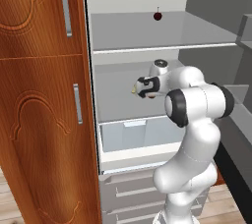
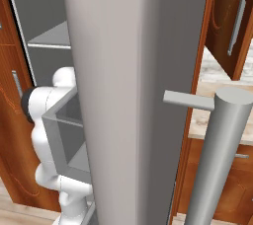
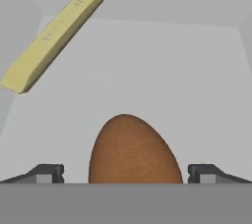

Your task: Pick the egg and butter from the fridge and place them by the bowl for mixing.

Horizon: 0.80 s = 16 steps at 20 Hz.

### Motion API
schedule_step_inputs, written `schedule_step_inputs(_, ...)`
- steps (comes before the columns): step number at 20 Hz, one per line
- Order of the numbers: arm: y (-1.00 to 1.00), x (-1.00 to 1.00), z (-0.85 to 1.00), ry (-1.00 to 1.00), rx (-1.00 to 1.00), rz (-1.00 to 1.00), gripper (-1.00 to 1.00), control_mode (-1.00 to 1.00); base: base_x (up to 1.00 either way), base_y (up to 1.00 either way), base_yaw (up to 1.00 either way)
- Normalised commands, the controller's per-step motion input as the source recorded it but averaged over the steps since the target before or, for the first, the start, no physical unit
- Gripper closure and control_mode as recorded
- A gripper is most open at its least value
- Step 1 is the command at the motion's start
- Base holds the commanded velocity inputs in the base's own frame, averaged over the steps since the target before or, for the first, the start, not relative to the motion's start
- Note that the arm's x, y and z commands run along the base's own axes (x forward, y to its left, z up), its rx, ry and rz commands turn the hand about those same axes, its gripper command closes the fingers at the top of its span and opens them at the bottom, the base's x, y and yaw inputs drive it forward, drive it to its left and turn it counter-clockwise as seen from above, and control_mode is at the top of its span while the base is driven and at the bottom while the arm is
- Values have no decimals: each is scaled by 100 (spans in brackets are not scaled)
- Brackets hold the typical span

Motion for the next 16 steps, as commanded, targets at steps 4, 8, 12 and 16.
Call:
schedule_step_inputs(4,0,9,-15,-1,0,0,-100,-100,0,0,0)
schedule_step_inputs(8,0,3,-20,0,0,0,100,-100,0,0,0)
schedule_step_inputs(12,-1,0,-17,-1,0,3,100,-100,0,0,0)
schedule_step_inputs(16,-1,-11,-11,-1,0,6,100,-100,0,0,0)
